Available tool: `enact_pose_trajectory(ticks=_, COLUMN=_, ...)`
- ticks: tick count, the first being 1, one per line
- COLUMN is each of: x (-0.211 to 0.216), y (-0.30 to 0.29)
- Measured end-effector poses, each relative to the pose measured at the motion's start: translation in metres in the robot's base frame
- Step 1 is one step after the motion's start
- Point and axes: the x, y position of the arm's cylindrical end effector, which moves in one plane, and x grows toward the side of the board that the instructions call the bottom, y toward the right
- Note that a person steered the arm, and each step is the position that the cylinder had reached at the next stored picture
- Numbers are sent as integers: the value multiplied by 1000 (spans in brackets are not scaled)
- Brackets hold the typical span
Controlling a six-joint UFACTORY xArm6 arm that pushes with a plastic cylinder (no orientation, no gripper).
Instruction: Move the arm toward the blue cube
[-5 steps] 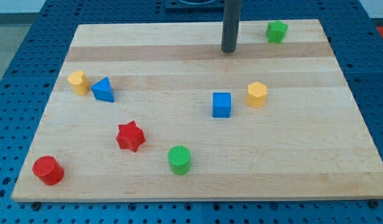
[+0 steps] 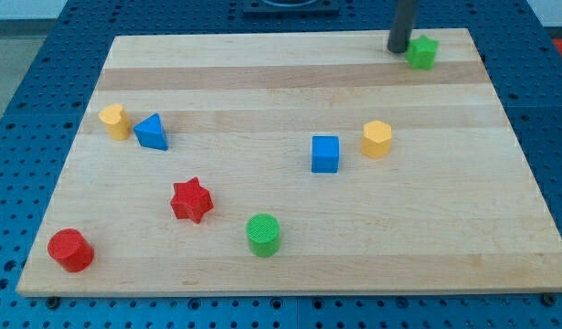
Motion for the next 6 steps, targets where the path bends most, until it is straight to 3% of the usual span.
enact_pose_trajectory(ticks=3, x=0, y=1)
enact_pose_trajectory(ticks=4, x=11, y=-34)
enact_pose_trajectory(ticks=6, x=100, y=-154)
